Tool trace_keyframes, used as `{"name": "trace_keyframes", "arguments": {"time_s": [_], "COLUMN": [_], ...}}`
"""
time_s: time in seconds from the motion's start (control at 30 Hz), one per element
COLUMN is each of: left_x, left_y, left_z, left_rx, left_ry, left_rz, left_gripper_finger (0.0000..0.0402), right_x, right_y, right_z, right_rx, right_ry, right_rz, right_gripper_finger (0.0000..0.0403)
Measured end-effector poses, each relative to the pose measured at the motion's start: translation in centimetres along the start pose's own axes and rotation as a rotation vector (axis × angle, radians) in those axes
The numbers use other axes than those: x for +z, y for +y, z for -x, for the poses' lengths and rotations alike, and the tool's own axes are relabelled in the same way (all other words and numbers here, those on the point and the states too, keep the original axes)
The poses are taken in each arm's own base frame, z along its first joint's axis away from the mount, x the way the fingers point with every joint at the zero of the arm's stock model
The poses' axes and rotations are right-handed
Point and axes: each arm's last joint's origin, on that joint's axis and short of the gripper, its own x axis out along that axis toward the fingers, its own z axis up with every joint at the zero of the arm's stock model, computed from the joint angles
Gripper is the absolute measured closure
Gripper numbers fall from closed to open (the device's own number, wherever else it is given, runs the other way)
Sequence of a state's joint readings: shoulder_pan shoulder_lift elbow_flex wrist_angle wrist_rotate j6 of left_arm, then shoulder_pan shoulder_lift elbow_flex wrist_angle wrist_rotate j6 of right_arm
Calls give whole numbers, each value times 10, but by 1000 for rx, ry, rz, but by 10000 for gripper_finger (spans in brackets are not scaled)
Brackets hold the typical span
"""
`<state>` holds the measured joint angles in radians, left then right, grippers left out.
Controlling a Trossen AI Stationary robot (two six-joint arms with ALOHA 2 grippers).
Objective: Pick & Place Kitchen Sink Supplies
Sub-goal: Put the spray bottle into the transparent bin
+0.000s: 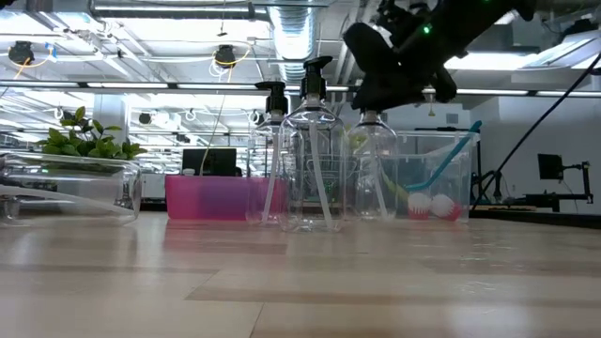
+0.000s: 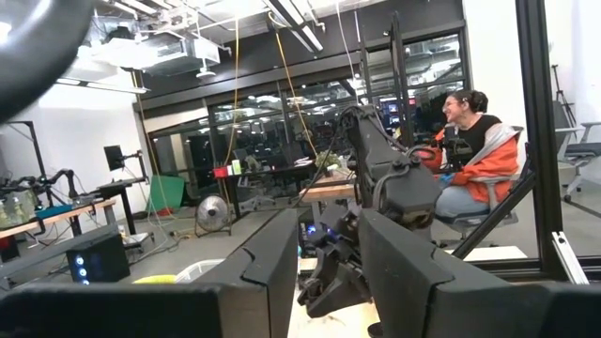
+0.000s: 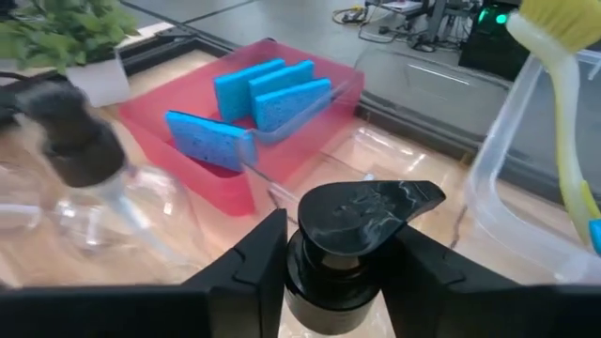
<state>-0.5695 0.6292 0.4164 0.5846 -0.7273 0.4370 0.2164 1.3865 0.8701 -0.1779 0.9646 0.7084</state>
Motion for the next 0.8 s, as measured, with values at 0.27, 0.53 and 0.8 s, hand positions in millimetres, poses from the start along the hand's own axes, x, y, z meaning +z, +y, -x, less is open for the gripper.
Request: {"name": "trace_keyframes", "arguments": {"time_s": [0.27, 0.53, 0.8], "left_x": [0, 0, 0], "left_y": [0, 0, 0], "left_z": [0, 0, 0], "left_rx": [0, 0, 0], "left_ry": [0, 0, 0], "left_rz": [0, 0, 0], "left_gripper_finger": [284, 284, 284], "right_x": [21, 54, 94], "right_y": [12, 21, 22], "right_z": [16, 34, 49], "right_rx": [18, 35, 11], "right_ry": [12, 9, -17], "right_rz": [51, 122, 182], "right_gripper_finger": [279, 276, 278]}}
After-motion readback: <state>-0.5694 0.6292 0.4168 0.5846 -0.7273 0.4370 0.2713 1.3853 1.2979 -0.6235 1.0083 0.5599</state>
